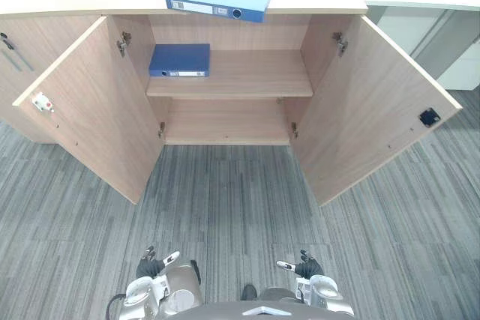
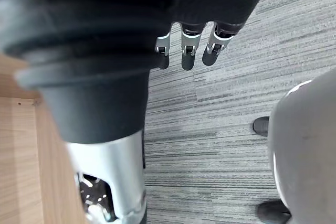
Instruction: Walk over to the cabinet, pick up the folder, carry it to the office cabinet, place the folder inside the office cabinet, then close the office cabinet door
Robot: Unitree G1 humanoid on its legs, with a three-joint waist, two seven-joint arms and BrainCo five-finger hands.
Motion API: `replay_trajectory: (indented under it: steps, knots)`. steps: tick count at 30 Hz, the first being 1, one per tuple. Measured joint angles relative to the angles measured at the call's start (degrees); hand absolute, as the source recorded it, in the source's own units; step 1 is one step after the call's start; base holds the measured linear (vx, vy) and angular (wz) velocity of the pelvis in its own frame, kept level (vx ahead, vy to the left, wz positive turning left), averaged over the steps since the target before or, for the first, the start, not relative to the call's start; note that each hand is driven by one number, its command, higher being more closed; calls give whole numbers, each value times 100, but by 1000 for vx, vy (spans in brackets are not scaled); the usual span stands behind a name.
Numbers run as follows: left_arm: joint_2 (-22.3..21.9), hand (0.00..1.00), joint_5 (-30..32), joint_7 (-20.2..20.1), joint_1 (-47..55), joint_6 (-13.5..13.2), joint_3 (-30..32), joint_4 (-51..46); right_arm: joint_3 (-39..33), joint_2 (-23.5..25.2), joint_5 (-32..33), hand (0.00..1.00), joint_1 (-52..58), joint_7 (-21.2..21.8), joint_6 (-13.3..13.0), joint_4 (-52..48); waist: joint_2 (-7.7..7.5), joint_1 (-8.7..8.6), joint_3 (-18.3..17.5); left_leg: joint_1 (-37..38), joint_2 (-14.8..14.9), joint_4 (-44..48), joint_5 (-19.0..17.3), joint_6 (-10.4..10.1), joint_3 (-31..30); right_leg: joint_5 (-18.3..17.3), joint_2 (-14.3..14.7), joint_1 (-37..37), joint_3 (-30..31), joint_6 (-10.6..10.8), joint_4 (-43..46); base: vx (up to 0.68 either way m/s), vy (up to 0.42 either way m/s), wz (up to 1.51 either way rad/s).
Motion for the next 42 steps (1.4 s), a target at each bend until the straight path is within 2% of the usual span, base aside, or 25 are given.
replay_trajectory:
  steps: [3, 4, 5, 6, 8, 9, 11, 12, 14, 16, 18, 20, 22, 23, 24, 26, 28, 29, 30, 32, 35, 36, 38, 39, 42]
  knots:
    - [-51, 0, 0, 7, 14, 1, 1, 5, -5, 39, -1, 0, 55, -13, 1, -70, 38, 66, -30, -2, -235, -1535, 504, 31, 1, -320, -228, 296, 164, 281, 1, 358, 246, -26]
    - [-121, 0, -13, 9, 59, -4, 16, 15, -11, 80, 0, 0, 51, -13, 6, -55, 86, 95, -93, 34, -245, -1644, 987, 135, -76, -636, -261, 351, 358, 376, 117, 341, 327, -47]
    - [-86, 0, -13, 3, 58, -7, 31, 11, -24, 110, 0, 0, 48, -12, 13, -54, 34, 108, -152, 67, -323, -1534, 924, 205, -21, -735, -367, 372, 466, 383, 178, 458, 388, -66]
    - [8, 0, -12, 1, 76, -9, 42, 47, -33, 255, -4, 0, 158, -7, 14, -53, -195, 126, -343, 125, -434, -1514, 653, 215, 269, -770, -556, 272, 663, 366, 384, 350, 242, -54]
    - [58, 0, -9, 4, 72, -2, 69, 111, -34, 443, -20, 0, 164, 8, 14, -52, -323, 199, -436, 417, -509, -1625, 461, 293, 631, -581, -759, -151, 957, 492, 1253, 414, 287, -80]
    - [86, 0, -8, 5, 70, 15, 59, 180, -10, 513, -32, 0, 141, 19, 11, -63, -345, 201, -435, 735, -592, -1794, 407, 365, 769, -299, -869, -568, 999, 712, 2269, 379, 285, -70]
    - [147, 0, -8, 6, 77, 72, -52, 303, 26, 520, -64, 0, 70, 20, 2, -81, -263, 62, -379, 1313, -723, -2111, 332, 405, 867, 10, -1017, -1094, 922, 873, 3667, 364, 210, -26]
    - [146, 0, -9, 9, 83, 81, -103, 351, 35, 518, -69, 0, 63, 20, -17, -125, -250, 24, -364, 1706, -760, -2319, 295, 407, 912, -17, -1082, -1335, 675, 812, 4236, 409, 173, -8]
    - [148, 0, -11, 8, 67, 80, -113, 364, 92, 526, -74, 0, 57, 22, -34, -169, -265, 17, -366, 2098, -817, -2627, 290, 392, 946, -124, -1109, -1673, 354, 671, 4418, 302, 92, -2]
    - [151, 0, -12, 11, 55, 78, -103, 478, 85, 527, -76, 0, -1, 22, -47, -182, -249, -41, -355, 2465, -838, -2934, 301, 379, 1001, -371, -987, -2088, 72, 634, 3878, 259, 20, 1]
    - [153, 0, -10, 14, 10, 82, -110, 532, 82, 516, -75, 0, -44, 24, -52, -181, -229, -115, -340, 2670, -839, -3088, 300, 377, 965, -358, -834, -2258, -68, 576, 2942, 299, -50, 17]
    - [151, 0, -5, 13, -5, 85, -112, 566, 68, 502, -76, 0, -84, 22, -37, -181, -218, -164, -326, 2796, -848, -3203, 228, 248, 777, 20, -707, -2232, -13, 435, 1755, 287, -102, 49]
    - [177, 0, -2, 13, 26, 85, -94, 561, 55, 506, -76, 0, -25, 22, -34, -179, -308, -222, -337, 2976, -950, -3199, 11, -12, 451, 583, -764, -2050, 119, 268, 1292, 405, -251, 77]
    - [108, 0, -1, 13, 29, 95, -95, 582, 52, 463, -76, 0, -35, 24, -29, -255, -243, -224, -343, 3118, -851, -3152, -109, -110, 257, 608, -744, -1935, 12, 377, 1470, 397, -264, 67]
    - [34, 0, 0, 7, 97, 93, -93, 564, 38, 414, -75, 0, -19, 24, -22, -282, -118, -232, -385, 3123, -736, -3076, -126, -152, 202, 456, -667, -1863, -84, 344, 1449, 400, -258, 65]
    - [-101, 0, 2, 2, 117, 87, 19, 449, 27, 296, -70, 0, -19, 19, -2, -302, 86, -229, -382, 2269, -244, -1253, -67, -128, -66, 171, -489, -1642, -388, 270, 1335, 361, -281, 49]
    - [-183, 0, -16, 10, 116, 89, 191, 433, 42, 277, -62, 0, -14, 14, 20, -330, 198, -179, -355, 1671, 210, 133, 249, -151, -82, 107, -278, -1433, -412, 109, 1220, 319, -220, -12]
    - [-161, 0, -59, 8, 95, 89, 219, 410, 96, 289, -56, 0, -12, 6, 30, -330, 182, -120, -336, 1419, 454, 780, 239, -152, -19, 30, -140, -1174, -381, -10, 1111, 431, -193, -48]
    - [-128, 0, -60, 6, 105, 91, 205, 387, 102, 296, -54, 0, 2, 1, 33, -330, 140, -85, -324, 1376, 476, 826, 216, -170, 26, 5, -114, -999, -328, -44, 1006, 423, -172, -46]
    - [-146, 0, -59, 7, 104, 94, 172, 296, 25, 306, -54, 0, 27, -13, 70, -329, 63, -89, -314, 1328, 437, 413, 171, -174, 200, 11, -111, -755, -220, -44, 769, 307, -69, -34]
    - [-166, 0, -54, 8, 66, 93, 162, 242, -110, 327, -55, 0, 44, -19, 83, -330, 41, -73, -300, 1298, 238, -1052, 112, -218, 248, 17, -156, -579, -120, -37, 651, 264, 41, -25]
    - [-163, 0, -52, 6, 42, 95, 161, 244, -157, 343, -55, 0, 46, -20, 85, -330, 23, -74, -287, 1315, 111, -1673, 230, -195, 225, 13, -212, -522, -119, -30, 665, 231, 129, -8]
    - [-183, 0, -51, 5, 29, 94, 149, 250, -192, 342, -58, 0, 60, -20, 84, -331, 93, -76, -302, 1452, -41, -2397, 868, -106, 238, -41, -231, -425, -114, 135, 699, 191, 171, 5]
    - [-87, 0, -51, 5, -2, 87, 138, 255, -216, 417, -58, 0, 122, -17, 95, -305, -95, -70, -303, 1621, -229, -2529, 881, -82, 263, -83, -353, -358, -29, 246, 676, 185, 190, 9]
    - [4, 0, -49, 2, 1, 100, 121, 290, -200, 551, -62, 0, 137, 15, 109, -257, -215, -34, -353, 1876, -446, -2904, 911, -33, 399, 55, -556, -192, 27, 392, 441, 122, 179, -5]
